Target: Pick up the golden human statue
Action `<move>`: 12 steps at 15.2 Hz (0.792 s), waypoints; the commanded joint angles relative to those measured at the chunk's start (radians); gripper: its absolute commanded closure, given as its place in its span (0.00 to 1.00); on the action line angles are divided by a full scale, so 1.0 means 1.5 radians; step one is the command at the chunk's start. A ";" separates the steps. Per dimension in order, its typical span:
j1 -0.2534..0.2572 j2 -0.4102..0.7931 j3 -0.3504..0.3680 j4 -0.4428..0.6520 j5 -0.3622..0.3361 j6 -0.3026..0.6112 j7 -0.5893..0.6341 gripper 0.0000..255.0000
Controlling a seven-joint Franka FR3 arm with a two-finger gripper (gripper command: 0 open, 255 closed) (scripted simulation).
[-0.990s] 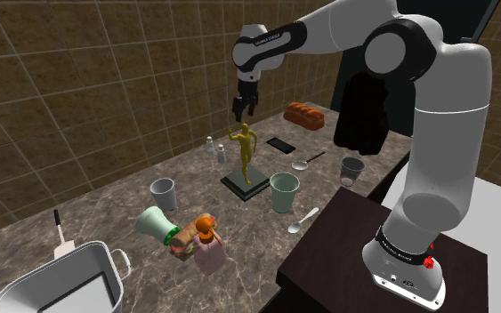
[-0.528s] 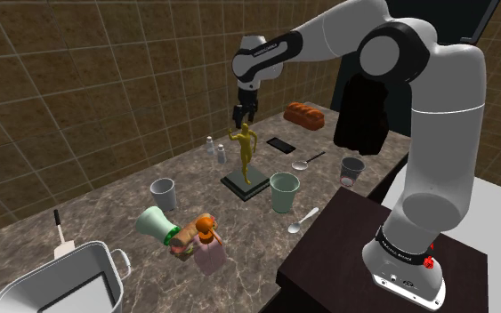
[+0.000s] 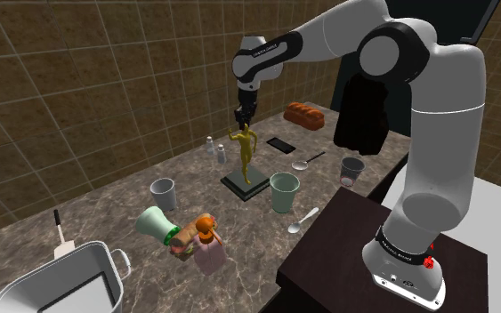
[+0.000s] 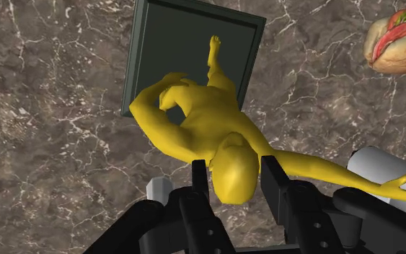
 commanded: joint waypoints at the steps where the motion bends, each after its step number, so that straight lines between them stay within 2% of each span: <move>1: 0.000 0.000 0.000 0.000 0.000 0.000 0.000 1.00; 12: 0.000 -0.022 -0.002 0.058 -0.006 -0.080 0.010 1.00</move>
